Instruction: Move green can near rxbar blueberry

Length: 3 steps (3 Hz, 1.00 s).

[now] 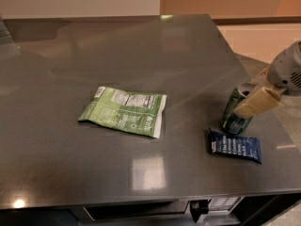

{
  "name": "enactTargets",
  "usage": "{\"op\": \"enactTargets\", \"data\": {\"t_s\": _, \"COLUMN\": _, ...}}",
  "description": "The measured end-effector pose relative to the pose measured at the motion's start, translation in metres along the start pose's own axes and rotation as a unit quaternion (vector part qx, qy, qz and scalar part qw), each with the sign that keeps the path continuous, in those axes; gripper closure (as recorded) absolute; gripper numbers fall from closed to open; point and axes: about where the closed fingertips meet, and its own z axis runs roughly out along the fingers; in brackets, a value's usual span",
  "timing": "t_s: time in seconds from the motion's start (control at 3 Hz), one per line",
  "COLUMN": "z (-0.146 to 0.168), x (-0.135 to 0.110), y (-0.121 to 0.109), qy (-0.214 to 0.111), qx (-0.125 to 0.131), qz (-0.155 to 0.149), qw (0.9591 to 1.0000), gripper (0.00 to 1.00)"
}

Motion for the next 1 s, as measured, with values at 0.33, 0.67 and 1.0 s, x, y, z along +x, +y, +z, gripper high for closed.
{"op": "enactTargets", "data": {"t_s": 0.33, "z": 0.0006, "x": -0.0010, "y": 0.0006, "qy": 0.000, "qx": 0.000, "qz": -0.001, "qw": 1.0000, "gripper": 0.13}}
{"op": "enactTargets", "data": {"t_s": 0.67, "z": 0.0012, "x": -0.0019, "y": 0.0013, "qy": 0.000, "qx": -0.001, "qz": -0.002, "qw": 1.0000, "gripper": 0.00}}
{"op": "enactTargets", "data": {"t_s": 1.0, "z": 0.0012, "x": -0.0019, "y": 0.0013, "qy": 0.000, "qx": -0.001, "qz": -0.002, "qw": 1.0000, "gripper": 0.00}}
